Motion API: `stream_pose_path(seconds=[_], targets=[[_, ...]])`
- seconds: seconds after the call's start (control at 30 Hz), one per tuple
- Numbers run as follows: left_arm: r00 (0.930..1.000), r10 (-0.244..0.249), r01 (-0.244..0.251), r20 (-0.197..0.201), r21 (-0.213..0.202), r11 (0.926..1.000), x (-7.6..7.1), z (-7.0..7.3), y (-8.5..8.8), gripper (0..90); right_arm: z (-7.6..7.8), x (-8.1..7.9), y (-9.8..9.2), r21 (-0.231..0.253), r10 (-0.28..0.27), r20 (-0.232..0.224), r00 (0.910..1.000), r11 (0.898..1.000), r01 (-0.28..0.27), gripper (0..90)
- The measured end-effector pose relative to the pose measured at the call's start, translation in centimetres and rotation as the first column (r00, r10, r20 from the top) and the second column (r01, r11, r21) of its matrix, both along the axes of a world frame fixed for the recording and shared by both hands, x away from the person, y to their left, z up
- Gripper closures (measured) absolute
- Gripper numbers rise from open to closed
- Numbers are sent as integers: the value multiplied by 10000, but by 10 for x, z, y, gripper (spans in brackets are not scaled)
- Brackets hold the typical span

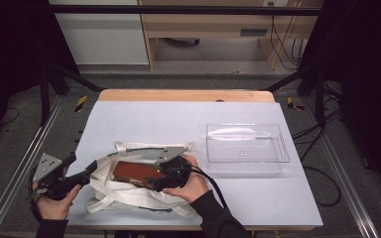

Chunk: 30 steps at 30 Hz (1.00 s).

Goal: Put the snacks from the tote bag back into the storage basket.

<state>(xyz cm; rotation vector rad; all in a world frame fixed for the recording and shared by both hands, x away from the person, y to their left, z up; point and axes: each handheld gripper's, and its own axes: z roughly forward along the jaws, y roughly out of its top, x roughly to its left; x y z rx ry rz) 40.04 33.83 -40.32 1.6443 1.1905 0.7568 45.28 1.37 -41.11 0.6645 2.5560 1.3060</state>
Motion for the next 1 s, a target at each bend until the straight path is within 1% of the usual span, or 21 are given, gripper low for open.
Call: stream_pose_path(seconds=[0.07, 0.1, 0.27, 0.4, 0.47, 0.5, 0.57, 0.6, 0.67, 0.8, 0.83, 0.87, 0.93, 1.0], targets=[[10000, -2, 2, 30, 55, 10000, 0, 0, 0, 201, -2, 1, 3, -1, 21, -52, 10000, 10000, -21, 286], [10000, -32, 31, 60, 121, 9999, 0, 1, 0, 199, -5, 4, 8, -101, 58, -134, 9999, 9999, -59, 279], [9999, -157, 156, 12, 199, 9997, 1, 1, -1, 190, -14, 7, 16, -514, 143, -298, 9995, 9986, -158, 274], [9998, -195, 198, -108, 276, 9994, 2, -1, -3, 185, -20, 9, 20, -810, 223, -502, 9985, 9964, -263, 306], [9997, -180, 185, -177, 311, 9993, 2, -1, -3, 186, -23, 10, 22, -988, 253, -643, 9976, 9946, -316, 340], [9997, -180, 186, -187, 308, 9994, 2, -2, -3, 186, -24, 11, 23, -1108, 269, -639, 9976, 9933, -339, 347], [9996, -186, 192, -210, 294, 9994, 3, -2, -2, 190, -25, 12, 25, -1150, 220, -665, 9975, 9929, -296, 347], [9995, -199, 206, -235, 284, 9994, 3, -3, -2, 192, -28, 13, 27, -1326, 264, -681, 9973, 9905, -353, 352], [9995, -197, 204, -253, 277, 9994, 3, -3, -2, 196, -29, 14, 28, -1480, 269, -742, 9969, 9883, -377, 360], [9995, -187, 194, -266, 276, 9994, 3, -3, -3, 200, -29, 14, 28, -1685, 614, -656, 9960, 9831, -717, 400], [9995, -184, 191, -271, 278, 9994, 3, -3, -3, 201, -28, 13, 27, -1750, 773, -515, 9957, 9809, -852, 408], [9995, -172, 179, -272, 278, 9995, 3, -3, -2, 202, -27, 12, 27, -1778, 823, -449, 9956, 9800, -890, 414], [9995, -157, 164, -265, 268, 9995, 3, -3, -2, 204, -23, 12, 26, -1846, 847, -491, 9952, 9785, -924, 422], [9996, -111, 117, -249, 260, 9996, 2, -3, -1, 205, -18, 11, 26, -1865, 889, -445, 9951, 9778, -957, 427]])
